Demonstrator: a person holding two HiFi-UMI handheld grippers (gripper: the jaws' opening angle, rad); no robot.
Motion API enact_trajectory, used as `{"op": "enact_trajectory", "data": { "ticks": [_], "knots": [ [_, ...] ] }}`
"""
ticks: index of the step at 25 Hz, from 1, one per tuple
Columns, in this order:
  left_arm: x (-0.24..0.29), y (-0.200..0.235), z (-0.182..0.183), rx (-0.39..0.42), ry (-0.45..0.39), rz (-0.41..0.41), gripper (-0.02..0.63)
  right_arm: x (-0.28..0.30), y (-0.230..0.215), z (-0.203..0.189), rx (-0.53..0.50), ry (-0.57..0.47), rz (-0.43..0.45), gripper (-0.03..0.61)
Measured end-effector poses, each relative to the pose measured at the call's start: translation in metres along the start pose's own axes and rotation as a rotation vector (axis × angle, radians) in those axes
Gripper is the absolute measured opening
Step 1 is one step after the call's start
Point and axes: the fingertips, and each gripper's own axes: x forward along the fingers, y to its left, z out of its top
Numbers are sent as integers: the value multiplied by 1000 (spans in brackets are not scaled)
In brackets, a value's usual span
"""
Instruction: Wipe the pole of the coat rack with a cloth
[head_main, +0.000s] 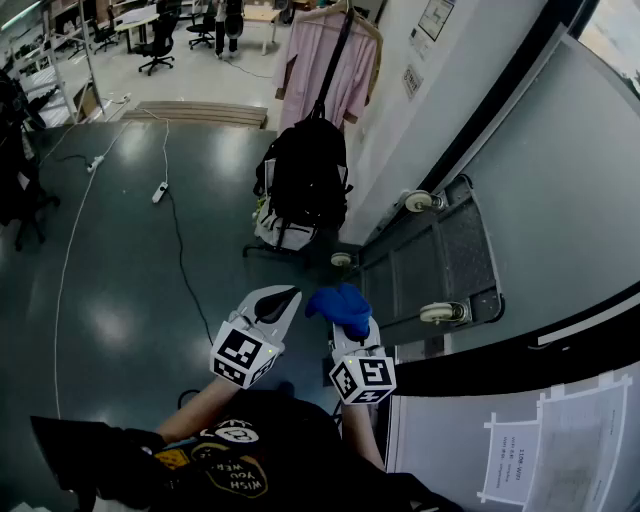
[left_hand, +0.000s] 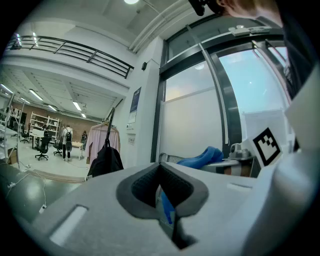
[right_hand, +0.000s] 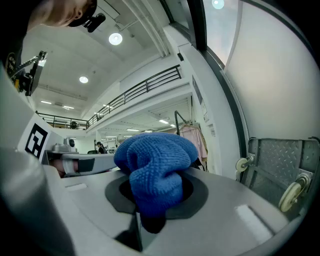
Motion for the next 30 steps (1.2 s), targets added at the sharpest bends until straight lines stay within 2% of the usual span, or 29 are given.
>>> {"op": "enact_trajectory", "data": {
  "ticks": [11,17,21,26,30],
  "knots": [
    [-9,20,-2,-17,-2,23,3,17,14,-6,-1,10,26,80],
    [-19,48,0,-25,-13,27,3,39,31,-10,41,-2,65,84],
    [-24,73,-7,-46,-10,22,3,59,36,-19,25,17,44,84],
    [-7,110,-13,-62,11,22,3,109,24,-23,2,54,34,84],
    [33,159,3,-35,-14,34,3,182,-5,0,-25,30,43,84]
  ]
}}
